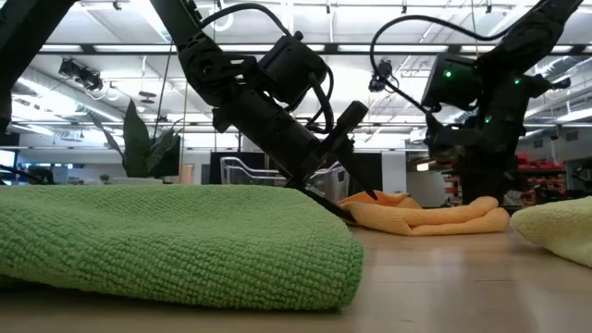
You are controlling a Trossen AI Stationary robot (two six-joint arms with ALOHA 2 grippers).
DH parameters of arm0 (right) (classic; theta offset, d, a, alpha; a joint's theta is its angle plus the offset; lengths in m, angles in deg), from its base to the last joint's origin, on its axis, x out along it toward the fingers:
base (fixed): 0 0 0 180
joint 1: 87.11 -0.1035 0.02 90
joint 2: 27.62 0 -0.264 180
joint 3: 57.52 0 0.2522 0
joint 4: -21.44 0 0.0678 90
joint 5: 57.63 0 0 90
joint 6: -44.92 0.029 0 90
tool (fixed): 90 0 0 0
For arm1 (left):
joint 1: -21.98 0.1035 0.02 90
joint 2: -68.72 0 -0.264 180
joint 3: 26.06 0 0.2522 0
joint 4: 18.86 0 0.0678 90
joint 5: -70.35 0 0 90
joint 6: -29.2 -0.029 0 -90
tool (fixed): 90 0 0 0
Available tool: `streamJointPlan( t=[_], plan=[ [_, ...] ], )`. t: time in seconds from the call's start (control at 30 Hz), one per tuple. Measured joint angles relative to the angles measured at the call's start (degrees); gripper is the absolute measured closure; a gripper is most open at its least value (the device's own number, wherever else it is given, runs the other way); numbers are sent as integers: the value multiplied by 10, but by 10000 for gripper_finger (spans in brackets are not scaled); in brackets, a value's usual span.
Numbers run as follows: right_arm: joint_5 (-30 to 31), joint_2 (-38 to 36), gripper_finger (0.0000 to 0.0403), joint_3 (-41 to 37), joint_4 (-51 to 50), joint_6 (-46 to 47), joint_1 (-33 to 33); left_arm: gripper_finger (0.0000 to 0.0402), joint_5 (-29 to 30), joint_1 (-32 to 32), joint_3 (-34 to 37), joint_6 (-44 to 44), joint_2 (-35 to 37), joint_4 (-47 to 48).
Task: Fold microfiber towels
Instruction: Put the orange microfiber cloth into the transparent bin
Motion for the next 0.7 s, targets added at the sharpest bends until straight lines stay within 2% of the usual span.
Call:
streamJointPlan(
  t=[0.2,0.7],
  plan=[
    [0,34,387,3,28,5,0,221,0,0,0,0,0,1],
    [-9,50,398,0,97,12,0,224,0,0,0,9,-13,-6]
  ],
)
